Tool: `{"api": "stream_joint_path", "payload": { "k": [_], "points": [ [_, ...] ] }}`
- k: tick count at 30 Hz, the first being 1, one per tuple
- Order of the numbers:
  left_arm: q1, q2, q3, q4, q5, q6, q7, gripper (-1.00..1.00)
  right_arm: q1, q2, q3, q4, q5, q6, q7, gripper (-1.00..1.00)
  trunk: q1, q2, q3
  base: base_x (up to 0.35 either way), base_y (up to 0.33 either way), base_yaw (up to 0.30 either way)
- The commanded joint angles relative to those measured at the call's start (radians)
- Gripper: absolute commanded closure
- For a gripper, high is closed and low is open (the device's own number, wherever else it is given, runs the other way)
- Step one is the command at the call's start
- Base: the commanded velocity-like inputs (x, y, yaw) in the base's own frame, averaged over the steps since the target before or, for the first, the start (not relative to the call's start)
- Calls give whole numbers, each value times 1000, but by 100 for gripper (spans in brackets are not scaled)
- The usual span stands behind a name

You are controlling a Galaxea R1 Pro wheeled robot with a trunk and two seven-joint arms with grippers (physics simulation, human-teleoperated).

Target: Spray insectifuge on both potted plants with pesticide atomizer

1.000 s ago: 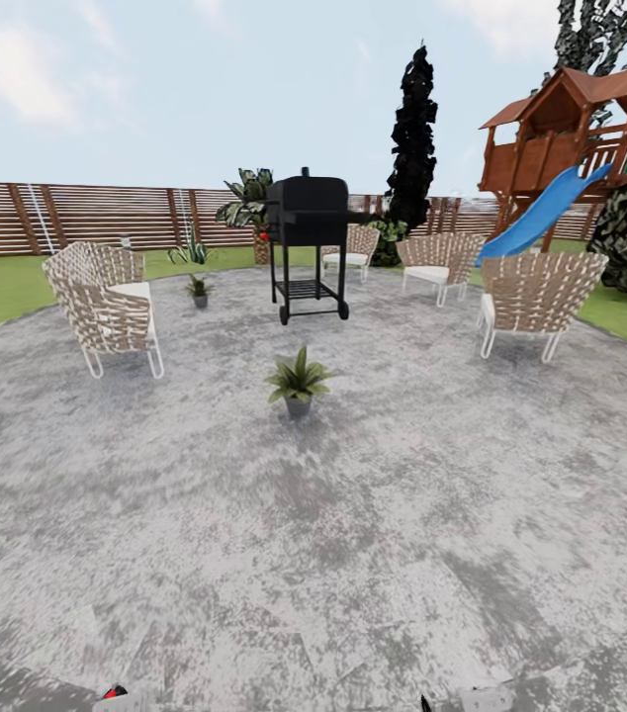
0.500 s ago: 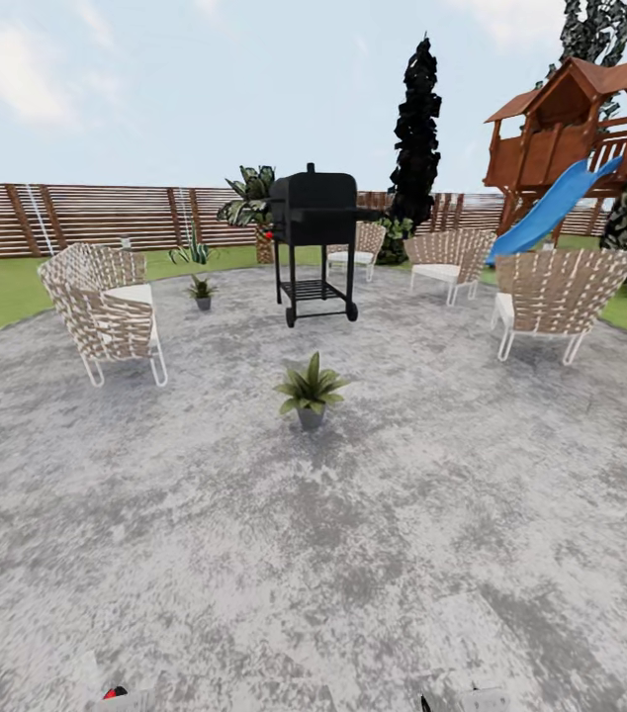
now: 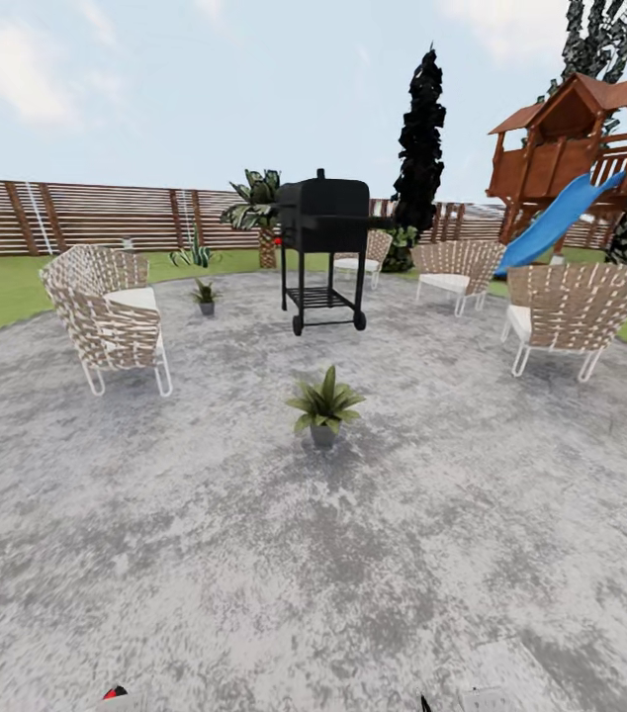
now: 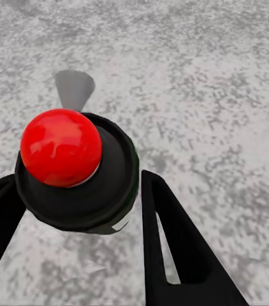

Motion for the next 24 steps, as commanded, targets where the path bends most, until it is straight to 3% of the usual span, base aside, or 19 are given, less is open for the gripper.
{"api": "stream_joint_path", "payload": {
  "k": [1,24],
  "points": [
    [-1,0,-3,1,9,-3,0,100,-1,0,0,1,6,-3,-1,-100,0,0,-1,294,205,0],
    [-1,0,-3,1,9,-4,0,100,-1,0,0,1,6,-2,-1,-100,0,0,-1,293,209,0]
  ]
}}
